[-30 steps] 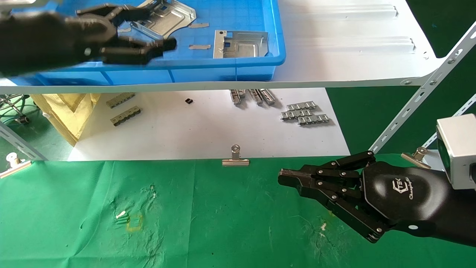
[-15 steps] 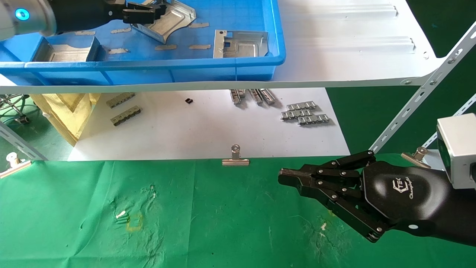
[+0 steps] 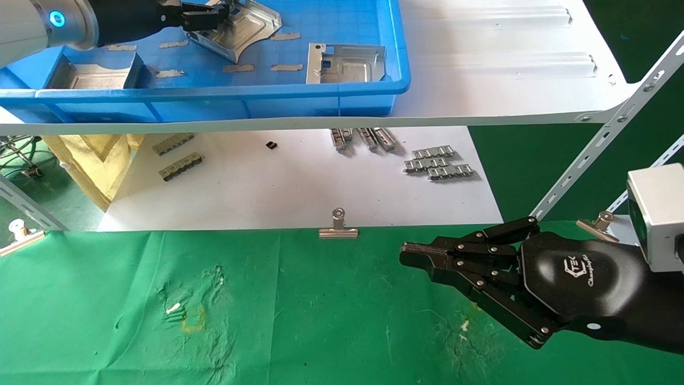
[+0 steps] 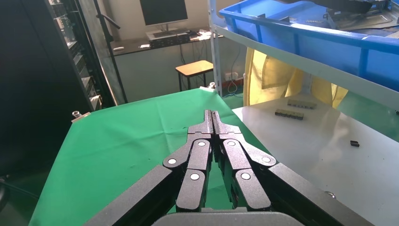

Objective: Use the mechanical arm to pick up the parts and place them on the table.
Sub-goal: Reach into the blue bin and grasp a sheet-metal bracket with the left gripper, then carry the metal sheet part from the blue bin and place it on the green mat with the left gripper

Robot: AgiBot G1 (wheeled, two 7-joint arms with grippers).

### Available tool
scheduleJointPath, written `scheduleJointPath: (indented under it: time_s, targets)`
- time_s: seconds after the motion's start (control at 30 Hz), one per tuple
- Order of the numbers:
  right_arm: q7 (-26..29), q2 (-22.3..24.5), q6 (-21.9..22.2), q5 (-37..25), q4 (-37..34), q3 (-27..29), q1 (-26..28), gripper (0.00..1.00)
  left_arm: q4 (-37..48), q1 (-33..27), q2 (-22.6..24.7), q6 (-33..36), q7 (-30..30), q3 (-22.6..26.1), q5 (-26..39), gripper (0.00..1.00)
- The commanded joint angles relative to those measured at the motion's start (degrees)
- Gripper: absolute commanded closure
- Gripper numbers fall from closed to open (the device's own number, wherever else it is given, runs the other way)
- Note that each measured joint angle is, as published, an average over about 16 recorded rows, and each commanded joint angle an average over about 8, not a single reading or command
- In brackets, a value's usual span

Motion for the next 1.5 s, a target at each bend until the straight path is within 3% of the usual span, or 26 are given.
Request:
scheduleJointPath:
  time_s: [0.03,0.67,0.7,0.73,0.97,1.2,1.5]
  targets:
    - [0.0,0.0,0.0,0.0,0.0,0.0,0.0,1.00,0.5,-0.3,0.2,-0.1,-0.1,0.1,0.1,1.00]
    - [0.0,0.0,0.0,0.0,0.0,0.0,0.0,1.00,1.7,-0.7,-0.1,0.4,-1.7,0.2,0.2,1.00]
    - [0.0,0.0,0.0,0.0,0.0,0.0,0.0,0.97,1.6,-0.7,-0.3,0.7,-1.7,0.0,0.0,1.00]
    - [0.0,0.0,0.0,0.0,0.0,0.0,0.0,0.87,1.5,-0.8,-0.5,1.1,-1.7,-0.2,-0.2,1.00]
    - [0.0,0.0,0.0,0.0,0.0,0.0,0.0,0.02,-0.1,-1.6,-2.4,6.1,-0.8,-1.5,-2.2,1.00]
    - [0.0,0.0,0.0,0.0,0.0,0.0,0.0,0.00,-2.4,-2.3,-5.8,17.9,1.8,-2.9,-4.4,1.00]
    - [0.0,0.0,0.0,0.0,0.0,0.0,0.0,0.00,-7.7,1.6,-12.0,47.0,9.1,-5.9,-11.0,1.00]
